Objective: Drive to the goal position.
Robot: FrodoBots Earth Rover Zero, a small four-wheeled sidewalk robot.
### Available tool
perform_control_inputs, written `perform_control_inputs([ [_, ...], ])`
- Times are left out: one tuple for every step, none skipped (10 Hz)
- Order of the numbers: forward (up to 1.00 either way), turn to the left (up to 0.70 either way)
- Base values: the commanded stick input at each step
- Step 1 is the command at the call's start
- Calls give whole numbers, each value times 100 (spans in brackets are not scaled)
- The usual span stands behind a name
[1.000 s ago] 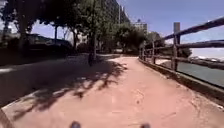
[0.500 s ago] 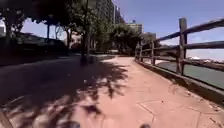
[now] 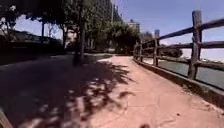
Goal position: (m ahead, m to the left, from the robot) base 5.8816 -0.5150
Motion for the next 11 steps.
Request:
perform_control_inputs([
  [100, 0],
  [100, 0],
  [100, 0],
  [100, 0],
  [100, 0],
  [100, 0],
  [100, -11],
  [100, -40],
  [100, -40],
  [100, -33],
  [100, -7],
])
